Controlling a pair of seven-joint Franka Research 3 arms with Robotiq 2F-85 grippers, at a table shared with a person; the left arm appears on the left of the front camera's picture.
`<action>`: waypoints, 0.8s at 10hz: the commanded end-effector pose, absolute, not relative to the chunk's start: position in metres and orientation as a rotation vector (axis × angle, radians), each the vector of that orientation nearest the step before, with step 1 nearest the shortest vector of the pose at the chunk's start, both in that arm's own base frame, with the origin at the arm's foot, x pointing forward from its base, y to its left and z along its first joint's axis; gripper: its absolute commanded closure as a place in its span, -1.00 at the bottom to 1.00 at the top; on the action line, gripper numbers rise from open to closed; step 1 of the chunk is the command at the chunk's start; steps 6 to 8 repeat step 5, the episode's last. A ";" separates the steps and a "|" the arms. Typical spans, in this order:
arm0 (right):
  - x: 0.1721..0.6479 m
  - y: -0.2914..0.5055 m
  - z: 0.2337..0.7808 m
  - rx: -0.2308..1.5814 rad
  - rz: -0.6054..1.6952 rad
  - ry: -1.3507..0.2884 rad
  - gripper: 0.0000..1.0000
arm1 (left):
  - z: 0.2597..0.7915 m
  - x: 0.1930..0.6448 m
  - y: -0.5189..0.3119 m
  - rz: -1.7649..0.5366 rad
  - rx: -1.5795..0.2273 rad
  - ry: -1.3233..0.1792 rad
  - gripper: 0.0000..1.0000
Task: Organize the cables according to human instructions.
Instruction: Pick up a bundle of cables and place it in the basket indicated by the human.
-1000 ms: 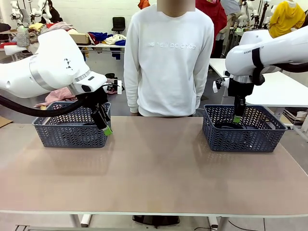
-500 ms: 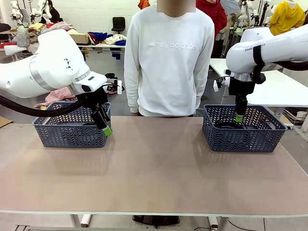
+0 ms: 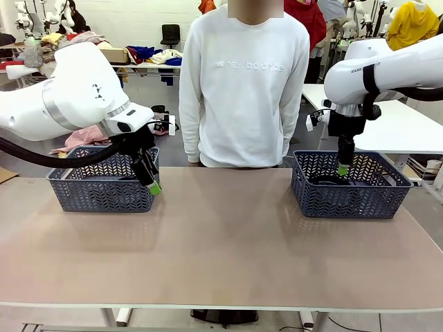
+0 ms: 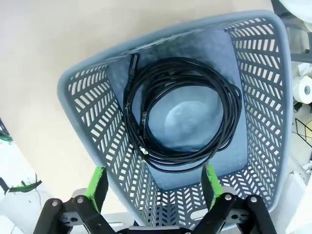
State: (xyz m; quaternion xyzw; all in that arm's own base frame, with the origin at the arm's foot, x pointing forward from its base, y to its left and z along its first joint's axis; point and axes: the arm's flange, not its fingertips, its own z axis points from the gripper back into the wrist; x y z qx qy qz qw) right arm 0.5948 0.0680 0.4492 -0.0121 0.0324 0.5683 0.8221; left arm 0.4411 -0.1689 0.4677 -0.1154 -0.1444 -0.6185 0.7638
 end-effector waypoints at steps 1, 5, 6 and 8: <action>0.593 0.067 0.449 -0.024 1.219 0.070 -1.00 | 0.469 0.441 -0.165 -1.358 -0.250 -0.314 -1.00; 0.593 0.067 0.449 -0.024 1.219 0.070 -1.00 | 0.469 0.441 -0.165 -1.358 -0.250 -0.314 -1.00; 0.593 0.067 0.449 -0.024 1.219 0.070 -1.00 | 0.469 0.441 -0.165 -1.358 -0.250 -0.314 -1.00; 0.593 0.067 0.449 -0.024 1.219 0.070 -1.00 | 0.469 0.441 -0.165 -1.358 -0.250 -0.314 -1.00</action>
